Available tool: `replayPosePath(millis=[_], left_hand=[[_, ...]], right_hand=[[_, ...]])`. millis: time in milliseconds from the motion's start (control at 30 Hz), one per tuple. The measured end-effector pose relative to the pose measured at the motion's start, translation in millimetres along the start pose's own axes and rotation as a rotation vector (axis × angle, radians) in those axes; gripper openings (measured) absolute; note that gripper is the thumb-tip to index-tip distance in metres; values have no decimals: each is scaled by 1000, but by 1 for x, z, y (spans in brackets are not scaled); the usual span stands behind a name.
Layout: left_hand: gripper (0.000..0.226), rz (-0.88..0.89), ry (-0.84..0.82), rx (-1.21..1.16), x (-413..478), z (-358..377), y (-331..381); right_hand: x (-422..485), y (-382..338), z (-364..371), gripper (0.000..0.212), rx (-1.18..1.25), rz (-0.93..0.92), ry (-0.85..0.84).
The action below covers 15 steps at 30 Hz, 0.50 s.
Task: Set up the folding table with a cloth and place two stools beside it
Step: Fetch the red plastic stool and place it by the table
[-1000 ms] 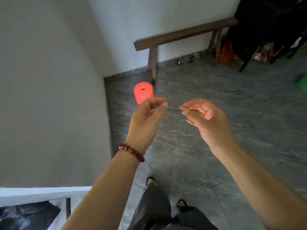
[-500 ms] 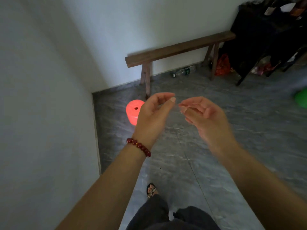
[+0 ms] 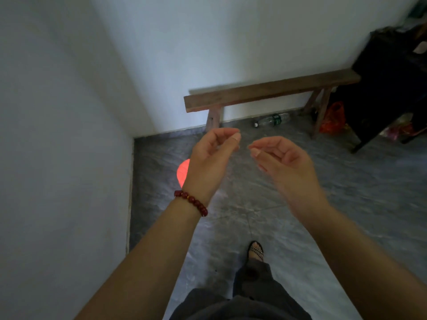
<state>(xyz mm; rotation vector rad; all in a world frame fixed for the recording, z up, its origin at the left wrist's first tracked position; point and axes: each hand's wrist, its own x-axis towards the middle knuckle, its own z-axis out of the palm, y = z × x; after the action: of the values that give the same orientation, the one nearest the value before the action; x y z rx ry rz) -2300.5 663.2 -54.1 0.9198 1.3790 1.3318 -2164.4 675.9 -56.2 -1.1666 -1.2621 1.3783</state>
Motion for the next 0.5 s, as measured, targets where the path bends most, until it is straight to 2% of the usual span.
replayPosePath(millis=[167,367,500], left_hand=[[7,21,120,-9,63,19,13],[10,43,297,-129,103,15,21],[10,43,386,8,128,-12,17]], right_hand=[[85,-11,-5,11,5,-40,-168],[155,-6,9,20,-4,-25,-354],[191,-4,36,21,-5,-5,-426]])
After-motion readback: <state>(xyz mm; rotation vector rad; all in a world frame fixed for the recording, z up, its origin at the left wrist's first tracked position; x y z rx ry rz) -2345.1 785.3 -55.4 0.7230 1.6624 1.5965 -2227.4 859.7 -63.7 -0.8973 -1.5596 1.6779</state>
